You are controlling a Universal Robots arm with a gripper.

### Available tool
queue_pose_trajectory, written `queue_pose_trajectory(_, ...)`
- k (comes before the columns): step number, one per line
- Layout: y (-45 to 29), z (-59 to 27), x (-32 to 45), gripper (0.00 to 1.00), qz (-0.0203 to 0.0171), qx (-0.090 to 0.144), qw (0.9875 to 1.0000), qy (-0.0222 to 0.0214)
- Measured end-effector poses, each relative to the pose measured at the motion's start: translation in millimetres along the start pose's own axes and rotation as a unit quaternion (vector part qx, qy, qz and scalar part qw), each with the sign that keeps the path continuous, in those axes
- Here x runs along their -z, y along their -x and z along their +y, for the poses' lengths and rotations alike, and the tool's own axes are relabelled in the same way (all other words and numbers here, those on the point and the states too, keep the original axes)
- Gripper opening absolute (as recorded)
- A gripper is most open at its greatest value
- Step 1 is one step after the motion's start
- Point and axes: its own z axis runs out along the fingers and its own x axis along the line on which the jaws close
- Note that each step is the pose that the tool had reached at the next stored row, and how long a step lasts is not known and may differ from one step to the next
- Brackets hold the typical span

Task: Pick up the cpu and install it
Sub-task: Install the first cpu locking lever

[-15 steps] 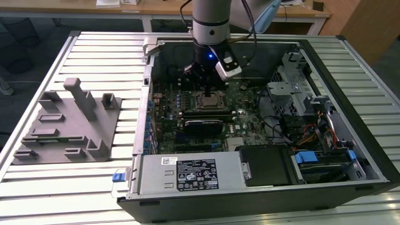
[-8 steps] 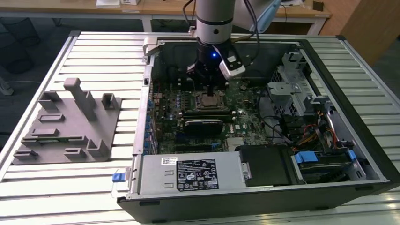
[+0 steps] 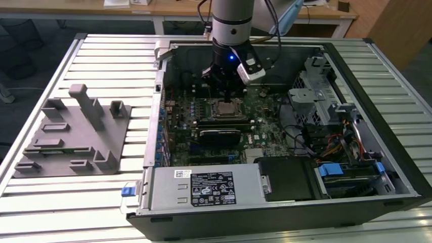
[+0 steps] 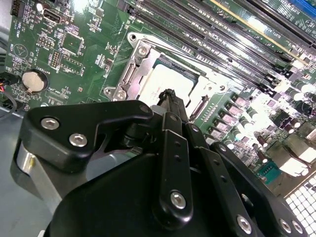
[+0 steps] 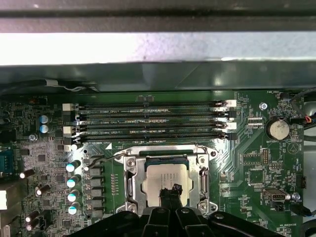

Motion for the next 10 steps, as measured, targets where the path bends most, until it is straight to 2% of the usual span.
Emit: queue_pose_trajectory(10,-0.7,-0.1,0.3,0.11,0.0001,0.000,1.0000,-0.0001)
